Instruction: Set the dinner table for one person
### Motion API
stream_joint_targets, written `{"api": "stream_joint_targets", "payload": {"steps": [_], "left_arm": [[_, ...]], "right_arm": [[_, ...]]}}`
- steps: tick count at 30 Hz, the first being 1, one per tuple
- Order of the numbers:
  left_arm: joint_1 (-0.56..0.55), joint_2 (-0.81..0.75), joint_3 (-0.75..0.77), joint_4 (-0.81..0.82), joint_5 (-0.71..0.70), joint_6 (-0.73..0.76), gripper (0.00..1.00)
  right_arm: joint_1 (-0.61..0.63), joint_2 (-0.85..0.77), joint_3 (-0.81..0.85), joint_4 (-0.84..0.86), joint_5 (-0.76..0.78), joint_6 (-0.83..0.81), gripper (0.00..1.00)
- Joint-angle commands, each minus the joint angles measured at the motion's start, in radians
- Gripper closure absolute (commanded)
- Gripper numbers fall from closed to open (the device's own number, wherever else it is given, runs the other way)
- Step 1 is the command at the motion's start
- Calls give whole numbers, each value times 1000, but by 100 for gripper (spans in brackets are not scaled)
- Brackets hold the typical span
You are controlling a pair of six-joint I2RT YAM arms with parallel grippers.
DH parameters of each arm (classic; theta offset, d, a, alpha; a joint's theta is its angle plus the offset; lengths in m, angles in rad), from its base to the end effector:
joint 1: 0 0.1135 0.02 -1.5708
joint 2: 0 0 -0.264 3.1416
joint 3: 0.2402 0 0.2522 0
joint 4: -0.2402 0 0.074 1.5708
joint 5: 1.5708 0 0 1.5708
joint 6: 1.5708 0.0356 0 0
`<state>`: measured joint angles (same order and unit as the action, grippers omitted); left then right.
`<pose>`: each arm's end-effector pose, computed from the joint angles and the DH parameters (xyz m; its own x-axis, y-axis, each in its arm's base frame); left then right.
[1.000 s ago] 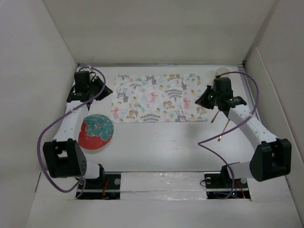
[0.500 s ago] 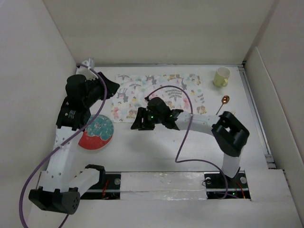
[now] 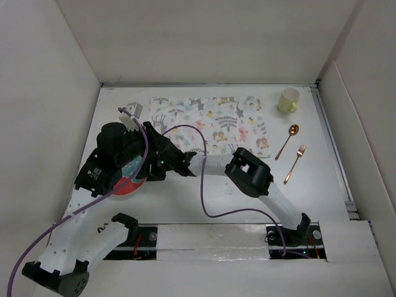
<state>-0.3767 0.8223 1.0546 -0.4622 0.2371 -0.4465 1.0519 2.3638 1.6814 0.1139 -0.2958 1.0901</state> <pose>0.1556 -0.0706 0.3970 -0.4374 -0.2784 -0.8551 0.4228 0.7756 -0.4687 0.2524 0.4629 0.1327 -0.9680 0.0153 -0.2505 -0.2037 0.5352 0.8198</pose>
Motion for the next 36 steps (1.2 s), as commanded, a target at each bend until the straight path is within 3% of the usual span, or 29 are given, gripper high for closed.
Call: {"api": "stream_joint_targets", "payload": {"steps": [1,6,7,8,10,11,15,18,20,25,31,36], "left_arm": [[-37,-61,-31,-10,-47,3,68],[-67,-100,-30,-33,-85,5,68],[-77,-104,-21,-39,-93,14,68],[-77,-109,-4,-44,-102,15,68],[-97,-110,19,-62,-153,20,68],[-97,-111,48,-66,-171,29,68],[-106,-75,143,-102,-321,51,67],[-106,-42,225,-95,-387,61,58],[-106,-8,281,-82,-404,74,48],[-106,60,320,16,-404,104,43],[-106,193,250,108,-294,79,43],[-106,267,200,155,-266,54,43]], "right_arm": [[23,75,133,-22,52,76,42],[33,127,189,-23,78,168,52],[33,132,189,-22,89,180,61],[33,129,186,-20,95,198,84],[33,105,176,-13,103,205,98],[33,89,167,-8,100,197,100],[20,-52,124,42,55,162,100],[-21,-216,63,70,30,137,100],[-81,-293,31,66,18,119,100],[-271,-494,-119,3,-55,73,100],[-597,-533,-168,-107,-163,-59,100],[-691,-424,-103,-149,-258,-90,100]]}}
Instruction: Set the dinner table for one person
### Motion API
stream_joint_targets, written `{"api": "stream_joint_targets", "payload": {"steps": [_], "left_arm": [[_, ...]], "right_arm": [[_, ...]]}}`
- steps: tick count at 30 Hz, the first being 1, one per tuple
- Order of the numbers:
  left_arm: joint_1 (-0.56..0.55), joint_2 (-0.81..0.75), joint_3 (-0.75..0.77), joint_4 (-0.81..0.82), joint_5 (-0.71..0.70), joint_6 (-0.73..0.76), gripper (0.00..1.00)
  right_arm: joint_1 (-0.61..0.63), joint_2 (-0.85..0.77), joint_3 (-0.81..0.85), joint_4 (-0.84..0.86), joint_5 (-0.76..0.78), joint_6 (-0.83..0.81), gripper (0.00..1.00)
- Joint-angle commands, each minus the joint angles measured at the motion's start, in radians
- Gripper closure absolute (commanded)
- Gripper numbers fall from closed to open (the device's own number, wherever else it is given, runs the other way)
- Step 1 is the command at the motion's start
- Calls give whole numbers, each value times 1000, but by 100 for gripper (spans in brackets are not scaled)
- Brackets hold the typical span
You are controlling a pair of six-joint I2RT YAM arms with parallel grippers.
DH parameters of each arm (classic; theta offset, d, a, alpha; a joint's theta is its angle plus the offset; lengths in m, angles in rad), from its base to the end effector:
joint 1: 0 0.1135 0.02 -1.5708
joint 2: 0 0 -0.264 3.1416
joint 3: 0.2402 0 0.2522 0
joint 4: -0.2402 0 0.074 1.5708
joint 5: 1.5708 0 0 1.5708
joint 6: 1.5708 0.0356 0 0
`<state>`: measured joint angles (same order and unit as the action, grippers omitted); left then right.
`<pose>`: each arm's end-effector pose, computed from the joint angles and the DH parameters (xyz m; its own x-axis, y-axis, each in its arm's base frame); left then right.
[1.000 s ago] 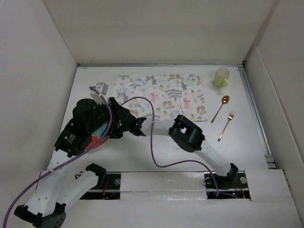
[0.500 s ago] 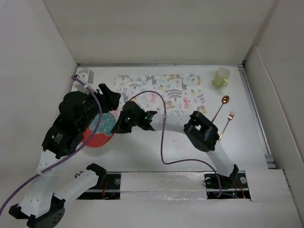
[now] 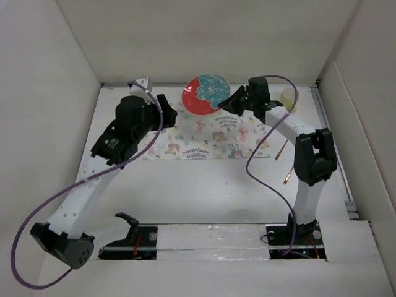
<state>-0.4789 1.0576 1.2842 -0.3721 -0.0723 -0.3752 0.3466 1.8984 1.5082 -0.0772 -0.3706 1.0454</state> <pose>0.1999 -0.1009 0.4411 -0.2649 -0.2743 -0.9244 0.3215 0.8787 -0.3528 0.4189 0.1650 0.2775 -0.7496 0.5867 -0.3066 0.0553 0.5170 0.8542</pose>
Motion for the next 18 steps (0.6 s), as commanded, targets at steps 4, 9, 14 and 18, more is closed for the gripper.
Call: {"api": "stream_joint_targets", "payload": {"steps": [4,9,14,18], "left_arm": [[-4,79,-26,78,51,-22,44],[-4,110,-37,93,43,-24,44],[-4,128,-52,96,48,-30,44],[-4,139,-60,101,42,-24,44]], "right_arm": [[-30,97,104,53,-223,-47,100],[-40,116,41,106,-264,-36,100],[-40,114,-81,171,-274,-13,100],[-40,111,-135,147,-245,-27,100]]}}
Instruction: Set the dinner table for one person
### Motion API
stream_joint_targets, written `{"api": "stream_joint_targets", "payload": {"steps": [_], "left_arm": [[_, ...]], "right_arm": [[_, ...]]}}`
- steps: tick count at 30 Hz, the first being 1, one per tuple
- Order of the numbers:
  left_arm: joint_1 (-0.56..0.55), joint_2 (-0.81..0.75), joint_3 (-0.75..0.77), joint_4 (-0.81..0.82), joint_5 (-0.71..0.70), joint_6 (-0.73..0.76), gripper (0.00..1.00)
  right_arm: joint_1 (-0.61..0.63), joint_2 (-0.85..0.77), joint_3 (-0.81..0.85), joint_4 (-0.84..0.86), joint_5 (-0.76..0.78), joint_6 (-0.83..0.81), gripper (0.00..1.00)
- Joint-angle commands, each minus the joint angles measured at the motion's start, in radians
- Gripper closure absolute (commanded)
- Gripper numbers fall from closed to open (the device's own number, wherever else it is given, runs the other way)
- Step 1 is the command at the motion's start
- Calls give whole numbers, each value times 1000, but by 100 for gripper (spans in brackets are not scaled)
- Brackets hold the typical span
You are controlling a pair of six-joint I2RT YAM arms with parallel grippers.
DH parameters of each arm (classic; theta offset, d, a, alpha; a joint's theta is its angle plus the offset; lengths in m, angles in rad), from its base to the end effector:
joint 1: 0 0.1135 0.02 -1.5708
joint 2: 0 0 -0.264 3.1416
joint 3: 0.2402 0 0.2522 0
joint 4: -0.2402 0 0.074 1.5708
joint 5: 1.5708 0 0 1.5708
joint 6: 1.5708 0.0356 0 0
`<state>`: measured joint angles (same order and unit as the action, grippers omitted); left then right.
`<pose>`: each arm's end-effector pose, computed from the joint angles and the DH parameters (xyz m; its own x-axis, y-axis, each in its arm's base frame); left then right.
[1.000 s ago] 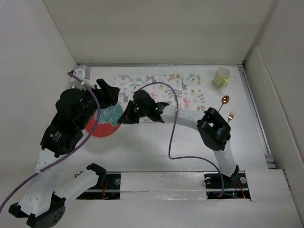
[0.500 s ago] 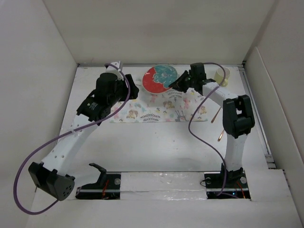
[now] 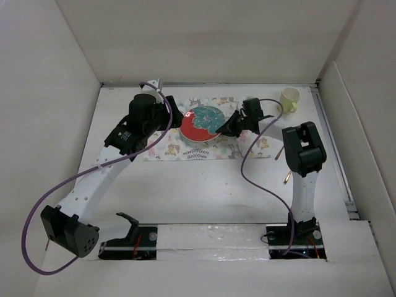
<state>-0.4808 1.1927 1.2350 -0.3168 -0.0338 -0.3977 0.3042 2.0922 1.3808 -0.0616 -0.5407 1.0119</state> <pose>0.2401 -0.1239 0.3995 -0.3894 -0.2334 -0.8910 0.3065 0.8794 -0.3643 0.4248 0.1526 0.1549 -0.8690 0.4891 -0.0748 0.2423 0.5525 0.7975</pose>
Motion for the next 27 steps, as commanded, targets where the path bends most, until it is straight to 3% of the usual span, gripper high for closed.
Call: {"api": "stream_joint_targets", "payload": {"steps": [1,4,5,8,11,14,16,17,18,19,22,24,25,26,27], "left_arm": [[-2,10,-11,44,5,0,44],[-2,18,-14,47,5,5,44],[-2,21,-15,51,3,5,44],[-2,27,-20,58,2,11,44],[-2,34,-22,64,-5,20,44],[-2,42,-8,59,-34,48,45],[-2,48,3,53,-72,71,51],[-2,51,14,50,-81,94,54],[-2,53,18,47,-98,105,59],[-2,62,23,44,-103,115,75],[-2,74,26,39,-100,135,100],[-2,74,2,51,-84,137,100],[-2,71,1,51,-84,137,100],[-2,71,-17,59,-83,137,100],[-2,68,-26,68,-72,135,100]], "right_arm": [[3,-80,-15,120,-68,-1,100],[3,-81,-37,71,-25,-22,76],[3,-81,-34,66,-9,-30,63],[12,-89,12,-73,56,-99,48],[12,-124,79,-220,166,-191,40],[12,-182,116,-329,258,-265,41],[-30,-240,124,-374,284,-302,49],[-46,-262,127,-386,316,-309,77],[-88,-283,130,-395,335,-326,95],[-112,-325,133,-396,363,-331,100],[-229,-363,181,-386,478,-352,100],[-304,-347,251,-427,648,-369,98],[-325,-347,277,-428,650,-369,98],[-347,-333,309,-444,712,-375,83],[-365,-293,340,-481,741,-389,74]]}}
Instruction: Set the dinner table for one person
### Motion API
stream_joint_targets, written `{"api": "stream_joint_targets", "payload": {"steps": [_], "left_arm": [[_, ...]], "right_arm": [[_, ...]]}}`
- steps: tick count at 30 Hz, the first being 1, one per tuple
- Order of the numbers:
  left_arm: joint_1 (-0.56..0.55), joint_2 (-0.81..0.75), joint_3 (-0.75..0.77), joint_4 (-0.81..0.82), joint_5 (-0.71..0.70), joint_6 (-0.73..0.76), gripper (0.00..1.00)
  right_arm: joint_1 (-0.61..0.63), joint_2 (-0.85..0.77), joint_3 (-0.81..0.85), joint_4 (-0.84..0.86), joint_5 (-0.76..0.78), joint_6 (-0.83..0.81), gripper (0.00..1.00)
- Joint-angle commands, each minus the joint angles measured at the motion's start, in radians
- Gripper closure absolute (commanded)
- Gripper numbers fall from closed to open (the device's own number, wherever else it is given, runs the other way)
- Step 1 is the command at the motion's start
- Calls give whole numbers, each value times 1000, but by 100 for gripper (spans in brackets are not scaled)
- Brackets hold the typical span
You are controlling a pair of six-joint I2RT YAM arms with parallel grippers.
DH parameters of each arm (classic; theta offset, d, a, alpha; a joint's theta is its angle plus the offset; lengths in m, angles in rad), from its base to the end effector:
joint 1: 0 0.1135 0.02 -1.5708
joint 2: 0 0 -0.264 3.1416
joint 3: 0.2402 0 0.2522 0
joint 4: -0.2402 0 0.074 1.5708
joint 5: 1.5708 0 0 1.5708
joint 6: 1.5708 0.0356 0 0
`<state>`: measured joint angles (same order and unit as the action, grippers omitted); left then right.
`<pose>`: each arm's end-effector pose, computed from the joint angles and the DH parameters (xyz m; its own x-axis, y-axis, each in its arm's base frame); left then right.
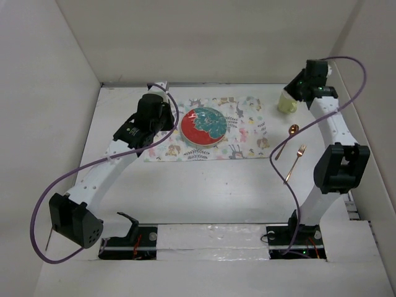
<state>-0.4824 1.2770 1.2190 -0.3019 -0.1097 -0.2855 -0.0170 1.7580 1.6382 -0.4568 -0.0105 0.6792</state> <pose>0.2622 -0.1329 0.3734 -0.4037 -0.1046 -0.9089 0.2675 0.9365 -0.2266 0.4113 -0.0066 0.3434 -0.4190 0.6354 -0.6487 0.3488 0.7722 0.5311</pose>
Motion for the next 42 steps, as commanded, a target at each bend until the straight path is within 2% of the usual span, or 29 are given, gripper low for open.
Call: {"api": "stream_joint_targets", "payload": {"steps": [1,2,4,5,8,13,16,18,19,21,23,27,31,35,42], "left_arm": [[-1,-21,-19,56,4,23,100],[-1,-22,-33,61,5,22,95],[-1,-28,-47,67,13,23,81],[-1,-30,-58,70,13,23,79],[-1,-36,-75,76,16,23,75],[-1,-31,-78,81,13,28,73],[-1,-30,-67,69,4,31,73],[-1,-28,-65,67,-2,34,73],[-1,-27,-64,64,-2,34,73],[-1,-25,-58,60,-4,34,73],[-1,-19,-55,57,1,31,73],[-1,-13,-44,52,4,28,73],[-1,4,-29,52,13,28,73],[-1,16,-13,58,33,22,73],[-1,2,-22,52,35,17,73]], "right_arm": [[-60,66,141,-98,239,-66,66],[-87,90,170,-115,272,-72,52],[-112,176,268,-175,280,-82,45],[-127,204,300,-196,284,-86,41],[-136,299,391,-255,305,-93,40],[-146,426,477,-281,262,-121,40],[-146,477,552,-318,276,-122,46],[-146,495,566,-297,265,-119,55],[-146,497,566,-287,261,-118,70],[-146,497,571,-269,256,-113,83],[-146,495,581,-261,260,-110,100],[-146,416,559,-199,280,-119,100],[-81,330,522,-132,253,-167,100],[-21,377,652,-229,198,-199,100],[71,440,676,-261,165,-208,100]]}}
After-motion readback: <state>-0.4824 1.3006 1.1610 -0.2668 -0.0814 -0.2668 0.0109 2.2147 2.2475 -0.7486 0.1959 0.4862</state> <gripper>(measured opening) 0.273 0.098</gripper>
